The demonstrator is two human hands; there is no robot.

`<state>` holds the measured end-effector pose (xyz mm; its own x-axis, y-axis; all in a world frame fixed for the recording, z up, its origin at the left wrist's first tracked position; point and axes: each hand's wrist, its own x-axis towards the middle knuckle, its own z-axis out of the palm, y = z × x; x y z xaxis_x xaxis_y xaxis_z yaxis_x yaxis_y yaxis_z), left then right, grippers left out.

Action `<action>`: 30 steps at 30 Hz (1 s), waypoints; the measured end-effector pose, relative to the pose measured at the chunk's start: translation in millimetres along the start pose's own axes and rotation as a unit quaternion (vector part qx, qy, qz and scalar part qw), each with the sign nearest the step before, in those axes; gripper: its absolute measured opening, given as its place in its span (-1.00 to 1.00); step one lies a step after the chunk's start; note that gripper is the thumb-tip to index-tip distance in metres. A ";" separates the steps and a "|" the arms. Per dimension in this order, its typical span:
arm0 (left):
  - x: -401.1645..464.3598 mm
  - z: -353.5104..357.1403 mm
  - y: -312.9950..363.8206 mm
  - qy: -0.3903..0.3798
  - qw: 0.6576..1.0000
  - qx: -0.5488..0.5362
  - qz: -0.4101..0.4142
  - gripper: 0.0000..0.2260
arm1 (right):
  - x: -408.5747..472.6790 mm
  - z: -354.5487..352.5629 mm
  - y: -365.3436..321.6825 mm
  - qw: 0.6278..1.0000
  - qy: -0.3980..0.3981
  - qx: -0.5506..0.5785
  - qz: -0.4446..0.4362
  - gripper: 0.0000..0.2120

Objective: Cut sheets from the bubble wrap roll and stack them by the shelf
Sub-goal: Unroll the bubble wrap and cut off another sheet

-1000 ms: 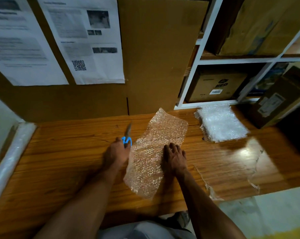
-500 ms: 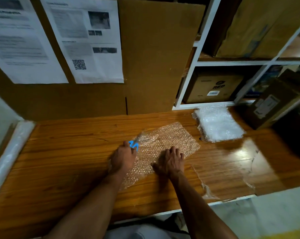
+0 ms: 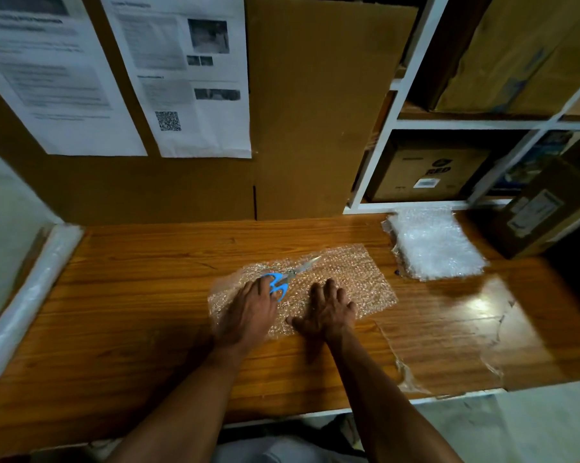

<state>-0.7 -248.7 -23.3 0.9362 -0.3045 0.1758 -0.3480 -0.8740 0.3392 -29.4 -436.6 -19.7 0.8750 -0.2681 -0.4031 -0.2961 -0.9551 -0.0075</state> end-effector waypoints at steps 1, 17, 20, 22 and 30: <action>-0.8 1.6 -1.4 -0.018 0.999 -0.010 -0.027 -0.69 | -0.2 0.2 -1.5 1.000 -0.003 -0.003 0.006 0.27; 35.3 -9.6 -48.6 -0.007 0.934 -0.128 -0.333 -0.75 | 25.3 -10.5 32.7 0.991 -0.034 0.081 -0.102 0.04; 42.4 -9.1 -48.3 -0.012 0.938 -0.128 -0.322 -0.71 | 32.1 -14.0 44.0 0.989 -0.031 0.067 -0.125 0.02; 48.9 -9.7 -46.5 -0.026 0.939 -0.128 -0.319 -0.67 | 38.8 -10.7 50.6 0.990 -0.044 0.057 -0.124 0.08; 63.1 -7.4 -43.2 -0.040 0.952 -0.086 -0.293 -0.70 | 22.8 -2.6 27.6 0.988 -0.044 0.106 -0.104 0.10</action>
<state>73.0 -227.3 -20.1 0.9706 0.1814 -0.1584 0.2375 -0.8300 0.5046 -16.7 -469.4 -26.6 0.8916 -0.0489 -0.4501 -0.1957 -0.9381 -0.2857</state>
